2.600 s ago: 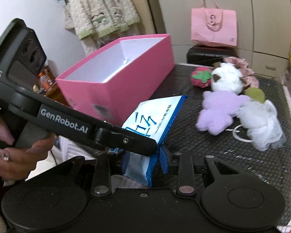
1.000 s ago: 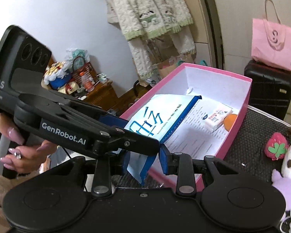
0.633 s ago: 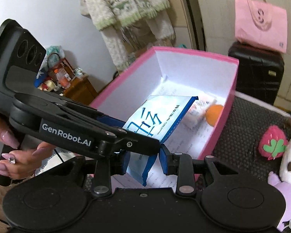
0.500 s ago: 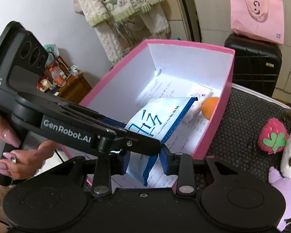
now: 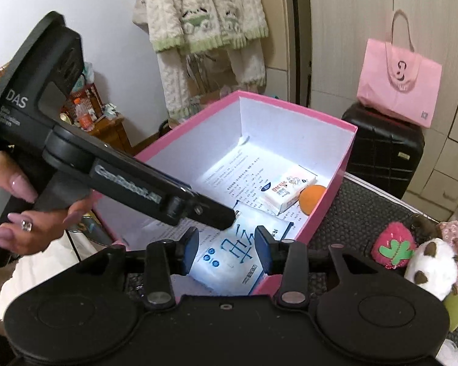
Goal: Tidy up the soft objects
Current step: 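Lower the wet-wipes pack into the box and open the left gripper, then withdraw the left gripper from the box back over the table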
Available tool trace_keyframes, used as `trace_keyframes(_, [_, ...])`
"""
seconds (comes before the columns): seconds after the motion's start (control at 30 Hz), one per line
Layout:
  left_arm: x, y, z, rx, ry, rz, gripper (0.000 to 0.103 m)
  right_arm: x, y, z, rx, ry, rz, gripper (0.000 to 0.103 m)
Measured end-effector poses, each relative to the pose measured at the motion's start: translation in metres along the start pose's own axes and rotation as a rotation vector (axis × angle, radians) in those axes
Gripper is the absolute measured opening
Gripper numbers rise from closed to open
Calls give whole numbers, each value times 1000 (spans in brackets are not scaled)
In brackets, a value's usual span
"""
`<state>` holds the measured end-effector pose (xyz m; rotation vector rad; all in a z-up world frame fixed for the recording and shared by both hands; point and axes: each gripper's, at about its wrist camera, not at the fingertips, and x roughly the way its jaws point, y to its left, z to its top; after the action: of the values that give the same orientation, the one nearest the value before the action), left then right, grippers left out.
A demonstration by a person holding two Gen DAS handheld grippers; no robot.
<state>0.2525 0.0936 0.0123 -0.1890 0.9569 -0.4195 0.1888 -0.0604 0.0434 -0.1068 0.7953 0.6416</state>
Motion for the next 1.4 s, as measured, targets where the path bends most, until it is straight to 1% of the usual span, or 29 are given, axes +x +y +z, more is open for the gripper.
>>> trace_keyframes(0.13, [-27, -16, -8, 68, -28, 26, 75, -25, 2, -3, -1, -34, 3, 46])
trace_keyframes(0.33, [-61, -46, -22, 173, -57, 43, 75, -66, 2, -13, -3, -77, 8, 46])
trace_keyframes(0.47, [-81, -70, -31, 247, -74, 49, 75, -91, -1, -25, 2, -89, 21, 47])
trace_keyframes(0.57, [-93, -90, -40, 321, -83, 49, 75, -111, -4, -36, 13, -99, 29, 47])
trace_keyframes(0.63, [-99, -104, -46, 373, -97, 58, 75, -124, -10, -45, 35, -96, 64, 47])
trace_keyframes(0.7, [-105, -117, -54, 413, -109, 52, 76, -135, -15, -54, 60, -88, 85, 47])
trace_keyframes(0.77, [-108, -128, -61, 439, -113, 31, 76, -144, -18, -65, 71, -82, 64, 47])
trace_keyframes(0.9, [-107, -150, -76, 514, -113, 1, 76, -162, -25, -86, 85, -81, 4, 47])
trace_keyframes(1.03, [-98, -173, -90, 615, -123, -17, 76, -172, -38, -110, 126, -77, -24, 48])
trace_keyframes(1.27, [-65, -191, -96, 634, -76, -80, 76, -176, -52, -143, 133, -80, -115, 48])
trace_keyframes(1.4, [-44, -199, -96, 628, -57, -109, 76, -173, -61, -154, 129, -78, -144, 49])
